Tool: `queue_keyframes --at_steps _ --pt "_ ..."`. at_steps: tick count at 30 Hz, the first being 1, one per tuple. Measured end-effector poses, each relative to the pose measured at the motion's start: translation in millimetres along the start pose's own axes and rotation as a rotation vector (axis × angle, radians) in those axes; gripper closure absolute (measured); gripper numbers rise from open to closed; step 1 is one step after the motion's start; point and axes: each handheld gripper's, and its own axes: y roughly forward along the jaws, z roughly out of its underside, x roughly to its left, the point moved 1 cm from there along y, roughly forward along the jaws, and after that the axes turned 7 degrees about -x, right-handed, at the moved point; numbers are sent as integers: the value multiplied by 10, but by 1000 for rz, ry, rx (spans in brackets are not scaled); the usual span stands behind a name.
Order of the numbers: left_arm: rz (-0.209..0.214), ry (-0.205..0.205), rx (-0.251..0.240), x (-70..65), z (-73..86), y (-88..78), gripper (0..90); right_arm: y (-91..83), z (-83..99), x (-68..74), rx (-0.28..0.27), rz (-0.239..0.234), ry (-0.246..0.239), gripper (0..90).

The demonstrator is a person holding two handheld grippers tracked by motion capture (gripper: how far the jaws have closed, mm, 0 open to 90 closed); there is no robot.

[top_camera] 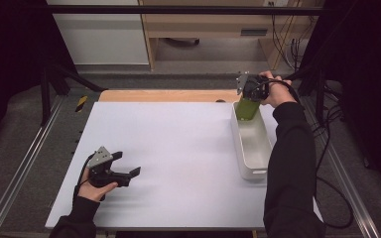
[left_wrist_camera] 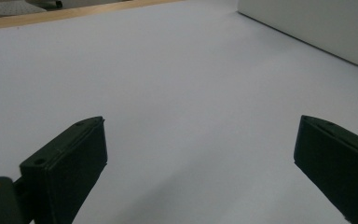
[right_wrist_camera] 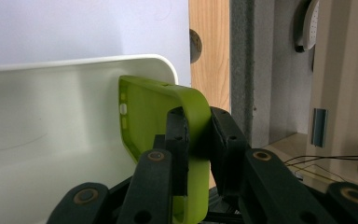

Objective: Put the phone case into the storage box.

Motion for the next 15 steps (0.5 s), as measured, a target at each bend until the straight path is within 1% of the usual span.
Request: queue_keyframes --at_steps 4,7,9,10,15 --pt "-2 -3 -1 6 5 2 25 41 -19 -14 -6 -7 0 786" --pt "-1 -4 3 8 10 6 25 78 -18 -17 4 -13 -6 786" --pt "0 -1 7 12 14 10 25 91 -22 -23 -5 -11 -2 785" --pt "0 -1 8 14 16 12 25 94 -25 -26 -2 -11 -3 785" --pt "-2 -3 12 16 23 14 25 125 -84 -42 6 -10 -29 783"
